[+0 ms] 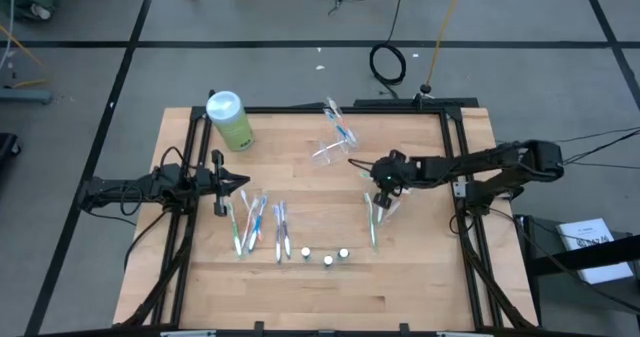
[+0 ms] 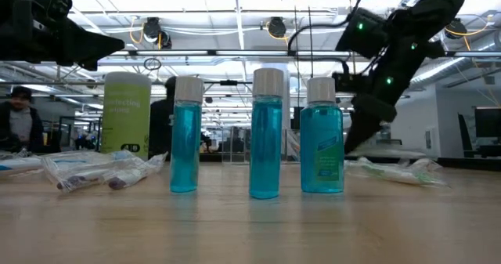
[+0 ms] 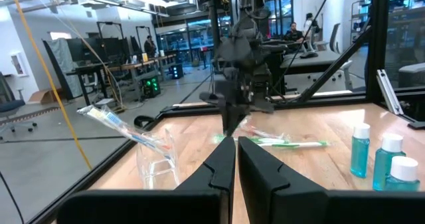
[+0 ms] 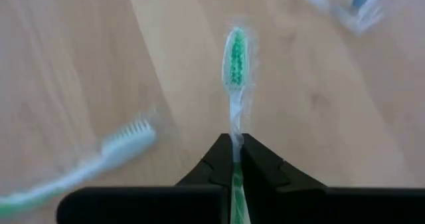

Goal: Pick & Place toothbrushing station
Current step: Put the green toothbrush into the transparent organizer

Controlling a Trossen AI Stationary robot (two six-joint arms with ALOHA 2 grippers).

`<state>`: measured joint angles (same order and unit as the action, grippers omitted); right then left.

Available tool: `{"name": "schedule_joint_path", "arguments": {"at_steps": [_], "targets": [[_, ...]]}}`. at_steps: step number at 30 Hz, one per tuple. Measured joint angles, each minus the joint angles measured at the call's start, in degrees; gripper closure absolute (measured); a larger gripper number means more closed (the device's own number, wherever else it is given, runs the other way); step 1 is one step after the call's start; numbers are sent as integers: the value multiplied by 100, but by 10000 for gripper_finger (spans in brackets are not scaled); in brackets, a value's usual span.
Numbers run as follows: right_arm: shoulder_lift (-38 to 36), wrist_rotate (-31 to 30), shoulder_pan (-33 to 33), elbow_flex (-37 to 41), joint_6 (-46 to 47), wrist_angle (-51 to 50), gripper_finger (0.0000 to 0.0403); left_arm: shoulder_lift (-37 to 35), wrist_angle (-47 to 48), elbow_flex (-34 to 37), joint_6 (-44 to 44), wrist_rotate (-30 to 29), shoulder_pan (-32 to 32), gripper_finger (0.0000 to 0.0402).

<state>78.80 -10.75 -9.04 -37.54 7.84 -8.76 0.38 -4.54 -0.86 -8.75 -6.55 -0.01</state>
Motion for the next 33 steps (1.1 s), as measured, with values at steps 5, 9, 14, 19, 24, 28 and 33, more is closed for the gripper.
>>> {"name": "schedule_joint_path", "arguments": {"at_steps": [5,9,14,19,24,28,33], "targets": [[-609,20,0,0,-20,345,397,-1,2,0,0,7,-1,376],[-900,34,0,0,-109,781,397,-2,2,0,0,6,0,376],[-916,41,0,-2,-446,1604,397,0,0,0,0,4,0,376],[-780,44,0,-2,-815,2401,397,-2,0,0,0,4,0,376],[-642,45,-2,-9,-1121,3237,397,-2,2,0,0,4,-2,376],[-459,45,-3,-11,-1354,4039,397,0,2,0,0,2,-1,376],[-39,51,-110,-11,-1544,5177,397,-1,0,0,0,2,-1,376]]}}
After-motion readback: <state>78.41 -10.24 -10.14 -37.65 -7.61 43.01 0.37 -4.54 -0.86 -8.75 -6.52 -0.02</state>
